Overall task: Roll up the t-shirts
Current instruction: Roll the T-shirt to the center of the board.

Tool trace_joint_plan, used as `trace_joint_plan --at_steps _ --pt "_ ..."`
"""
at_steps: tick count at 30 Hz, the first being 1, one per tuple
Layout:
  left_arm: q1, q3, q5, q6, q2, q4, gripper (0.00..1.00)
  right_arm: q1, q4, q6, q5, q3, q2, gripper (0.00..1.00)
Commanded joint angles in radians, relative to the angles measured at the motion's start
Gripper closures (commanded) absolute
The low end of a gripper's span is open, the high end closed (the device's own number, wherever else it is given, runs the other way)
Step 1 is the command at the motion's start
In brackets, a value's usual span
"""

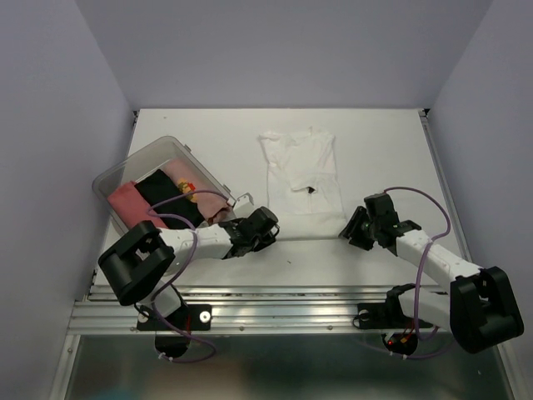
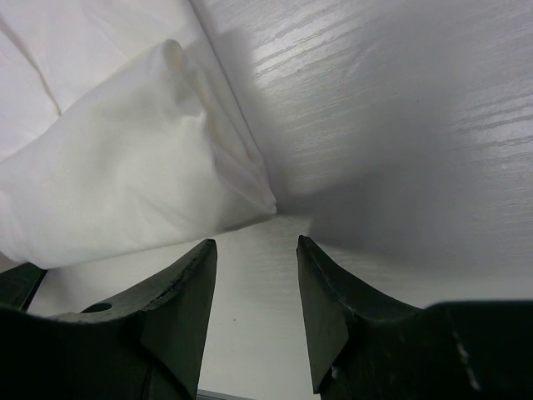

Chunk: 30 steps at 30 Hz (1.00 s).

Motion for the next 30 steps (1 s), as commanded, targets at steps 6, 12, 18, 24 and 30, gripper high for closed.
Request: trace_joint_plan --at_steps 6,12,18,24,30 --pt "0.004 0.045 -0.04 -0.015 0.038 -0.005 0.71 -0.009 -0.02 -0.004 0.019 0.013 -0.036 0.5" --pt "0.002 0.045 -0.049 -0.013 0.036 -0.005 0.64 -0.009 -0.031 -0.006 0.024 0.02 -0.044 0.5" --pt "0.004 0.046 -0.055 -0.004 0.05 0.021 0.64 -0.009 -0.034 -0.006 0.027 0.017 -0.044 0.51" --pt "0.004 0.059 -0.057 0.002 0.062 0.018 1.0 -0.009 -0.028 -0.007 0.039 0.011 -0.027 0.53" --pt "0.002 0.06 -0.055 0.002 0.061 0.012 1.0 -0.009 -0.004 -0.016 0.051 0.043 -0.012 0.55"
